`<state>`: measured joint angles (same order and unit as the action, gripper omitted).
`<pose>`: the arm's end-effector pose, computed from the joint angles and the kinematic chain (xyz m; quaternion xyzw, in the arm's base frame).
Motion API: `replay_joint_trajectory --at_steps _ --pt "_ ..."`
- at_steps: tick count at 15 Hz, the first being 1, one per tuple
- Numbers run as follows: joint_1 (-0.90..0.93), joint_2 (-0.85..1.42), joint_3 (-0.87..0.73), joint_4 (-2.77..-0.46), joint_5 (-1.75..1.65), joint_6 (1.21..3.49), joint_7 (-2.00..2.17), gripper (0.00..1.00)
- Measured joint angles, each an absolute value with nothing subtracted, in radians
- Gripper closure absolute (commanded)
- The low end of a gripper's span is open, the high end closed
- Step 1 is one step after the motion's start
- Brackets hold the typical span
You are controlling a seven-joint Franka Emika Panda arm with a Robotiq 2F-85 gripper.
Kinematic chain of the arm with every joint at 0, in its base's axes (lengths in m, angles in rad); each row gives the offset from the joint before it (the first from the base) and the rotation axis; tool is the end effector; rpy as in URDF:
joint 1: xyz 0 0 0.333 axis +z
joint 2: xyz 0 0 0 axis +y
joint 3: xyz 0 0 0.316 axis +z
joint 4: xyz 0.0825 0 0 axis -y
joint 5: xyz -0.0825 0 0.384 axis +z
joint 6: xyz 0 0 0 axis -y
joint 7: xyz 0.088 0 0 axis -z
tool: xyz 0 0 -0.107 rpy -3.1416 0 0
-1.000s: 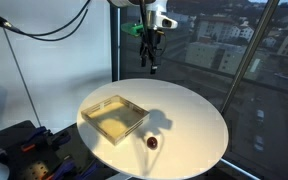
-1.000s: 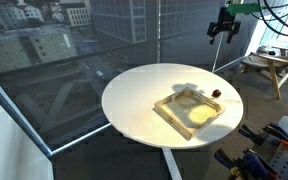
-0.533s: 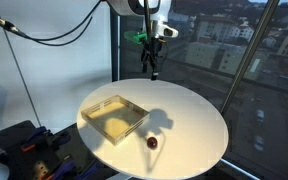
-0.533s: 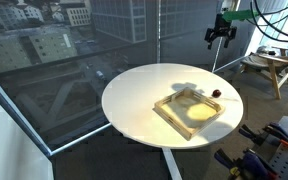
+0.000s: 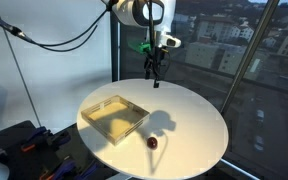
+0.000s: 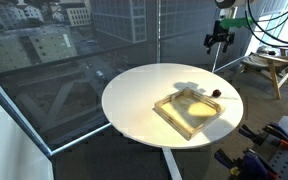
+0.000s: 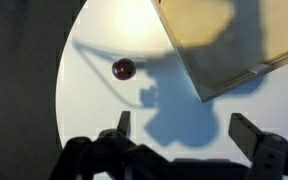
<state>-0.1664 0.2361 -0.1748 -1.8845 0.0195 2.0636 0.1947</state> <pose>0.5732 -0.1973 0.3808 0.9631 -0.2675 -0.0274 0.0100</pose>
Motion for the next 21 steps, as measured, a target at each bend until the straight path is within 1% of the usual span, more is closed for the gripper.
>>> replay_joint_trajectory --at_steps 12,21 --pt "-0.2 0.314 -0.208 -1.883 0.047 2.168 0.196 0.0" --pt "-0.201 0.315 -0.209 -1.882 0.047 2.169 0.197 0.0"
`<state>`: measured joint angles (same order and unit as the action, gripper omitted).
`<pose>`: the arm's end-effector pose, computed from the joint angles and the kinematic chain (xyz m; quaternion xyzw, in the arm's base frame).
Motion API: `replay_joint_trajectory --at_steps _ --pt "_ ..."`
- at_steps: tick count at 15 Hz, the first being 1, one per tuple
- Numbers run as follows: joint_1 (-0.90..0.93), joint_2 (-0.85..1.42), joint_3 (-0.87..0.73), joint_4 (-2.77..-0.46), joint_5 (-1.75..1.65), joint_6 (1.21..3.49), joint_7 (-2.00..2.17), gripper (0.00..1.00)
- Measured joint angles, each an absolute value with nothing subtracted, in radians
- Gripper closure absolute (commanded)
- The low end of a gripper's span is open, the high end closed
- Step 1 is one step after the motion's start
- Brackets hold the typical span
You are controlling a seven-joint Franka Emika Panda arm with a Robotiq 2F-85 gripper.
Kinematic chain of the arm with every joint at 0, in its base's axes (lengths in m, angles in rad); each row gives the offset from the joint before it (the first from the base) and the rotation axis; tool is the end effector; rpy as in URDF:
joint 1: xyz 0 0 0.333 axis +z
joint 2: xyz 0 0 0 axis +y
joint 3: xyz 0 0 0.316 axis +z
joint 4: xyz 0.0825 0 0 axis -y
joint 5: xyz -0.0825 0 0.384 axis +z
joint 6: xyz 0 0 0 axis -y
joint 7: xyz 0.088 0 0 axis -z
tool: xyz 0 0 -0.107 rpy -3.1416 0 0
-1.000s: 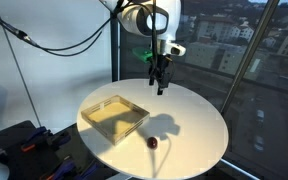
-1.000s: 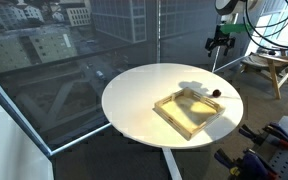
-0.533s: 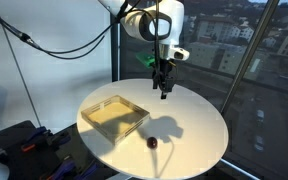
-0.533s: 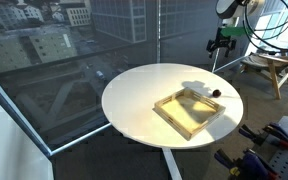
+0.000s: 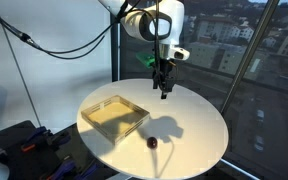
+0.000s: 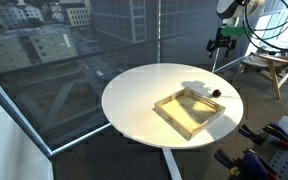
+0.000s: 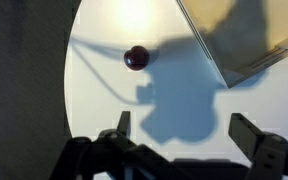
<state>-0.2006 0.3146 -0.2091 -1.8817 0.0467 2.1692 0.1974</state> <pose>0.5729 -0.2393 0.3445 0.9515 -0.3071 -0.0112 0.0119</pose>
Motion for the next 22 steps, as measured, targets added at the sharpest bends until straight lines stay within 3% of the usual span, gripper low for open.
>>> replay_joint_trajectory --at_steps 22 --pt "-0.205 0.382 -0.213 -1.882 0.047 2.229 0.198 0.0"
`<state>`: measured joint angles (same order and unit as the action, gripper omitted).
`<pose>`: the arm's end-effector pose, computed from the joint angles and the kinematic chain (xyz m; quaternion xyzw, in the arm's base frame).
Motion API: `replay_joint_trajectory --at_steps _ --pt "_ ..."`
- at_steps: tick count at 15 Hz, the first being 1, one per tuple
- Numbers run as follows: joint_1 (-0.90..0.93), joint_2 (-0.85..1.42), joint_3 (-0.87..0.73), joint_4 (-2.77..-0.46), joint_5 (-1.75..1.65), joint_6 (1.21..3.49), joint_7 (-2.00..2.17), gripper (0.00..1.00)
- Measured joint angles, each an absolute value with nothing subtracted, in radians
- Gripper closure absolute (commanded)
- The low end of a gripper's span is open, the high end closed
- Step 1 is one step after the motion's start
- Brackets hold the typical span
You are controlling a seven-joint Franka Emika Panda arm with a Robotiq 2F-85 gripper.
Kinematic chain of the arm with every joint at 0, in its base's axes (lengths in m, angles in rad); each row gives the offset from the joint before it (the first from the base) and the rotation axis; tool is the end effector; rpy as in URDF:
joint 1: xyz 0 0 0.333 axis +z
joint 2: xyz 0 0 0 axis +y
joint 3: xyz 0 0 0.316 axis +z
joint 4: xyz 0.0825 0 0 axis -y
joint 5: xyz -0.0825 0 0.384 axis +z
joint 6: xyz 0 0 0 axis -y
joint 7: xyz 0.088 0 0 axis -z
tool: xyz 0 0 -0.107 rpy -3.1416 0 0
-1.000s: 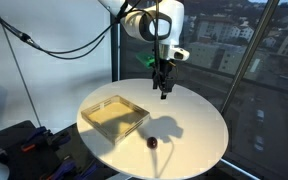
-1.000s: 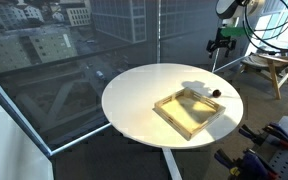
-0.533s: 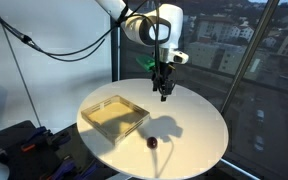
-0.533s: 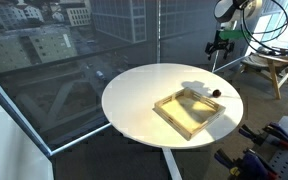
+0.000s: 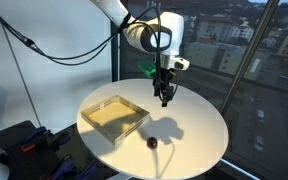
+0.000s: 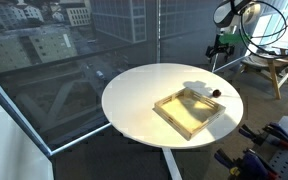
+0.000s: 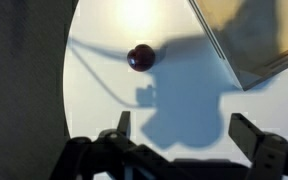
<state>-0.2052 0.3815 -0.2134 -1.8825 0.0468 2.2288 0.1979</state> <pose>0.5762 -0.2466 0.3085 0.9502 -0.3106 -0.0152 0.0197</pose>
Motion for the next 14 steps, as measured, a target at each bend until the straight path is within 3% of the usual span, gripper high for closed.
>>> replay_joint_trajectory --at_steps 14 --pt "-0.222 0.458 -0.234 -1.883 0.047 2.23 0.198 0.0"
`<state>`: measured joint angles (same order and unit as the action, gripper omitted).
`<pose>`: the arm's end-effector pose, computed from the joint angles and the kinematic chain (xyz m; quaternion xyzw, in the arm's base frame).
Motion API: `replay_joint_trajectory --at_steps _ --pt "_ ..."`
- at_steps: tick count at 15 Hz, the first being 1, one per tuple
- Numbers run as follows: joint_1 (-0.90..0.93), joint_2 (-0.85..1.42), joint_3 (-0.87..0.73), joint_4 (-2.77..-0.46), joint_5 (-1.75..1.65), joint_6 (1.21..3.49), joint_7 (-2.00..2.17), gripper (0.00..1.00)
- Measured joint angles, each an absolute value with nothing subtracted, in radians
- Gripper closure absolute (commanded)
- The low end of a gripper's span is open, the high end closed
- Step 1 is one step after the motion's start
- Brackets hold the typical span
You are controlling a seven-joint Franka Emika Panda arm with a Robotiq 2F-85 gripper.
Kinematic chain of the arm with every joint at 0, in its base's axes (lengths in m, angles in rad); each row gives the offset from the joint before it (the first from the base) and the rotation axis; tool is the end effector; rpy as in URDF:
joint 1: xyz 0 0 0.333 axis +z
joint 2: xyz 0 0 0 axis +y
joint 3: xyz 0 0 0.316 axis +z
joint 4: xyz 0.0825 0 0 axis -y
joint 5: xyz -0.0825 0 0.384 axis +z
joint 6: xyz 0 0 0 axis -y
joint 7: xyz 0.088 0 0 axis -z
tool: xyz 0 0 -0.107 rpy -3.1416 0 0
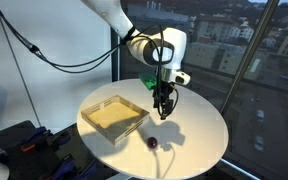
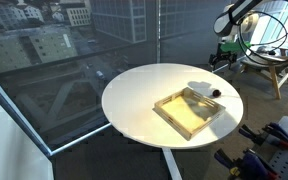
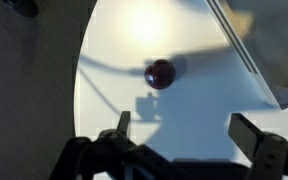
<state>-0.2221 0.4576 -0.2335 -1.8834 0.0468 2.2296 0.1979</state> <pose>0.5633 -0.2663 0.2627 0.9434 -0.3262 -0.0530 0.0274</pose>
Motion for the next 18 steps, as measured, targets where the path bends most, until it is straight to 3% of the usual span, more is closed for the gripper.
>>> replay_joint_trajectory --at_steps 18 --pt "-0.222 0.536 -0.239 -1.929 0.044 2.312 0.193 0.0"
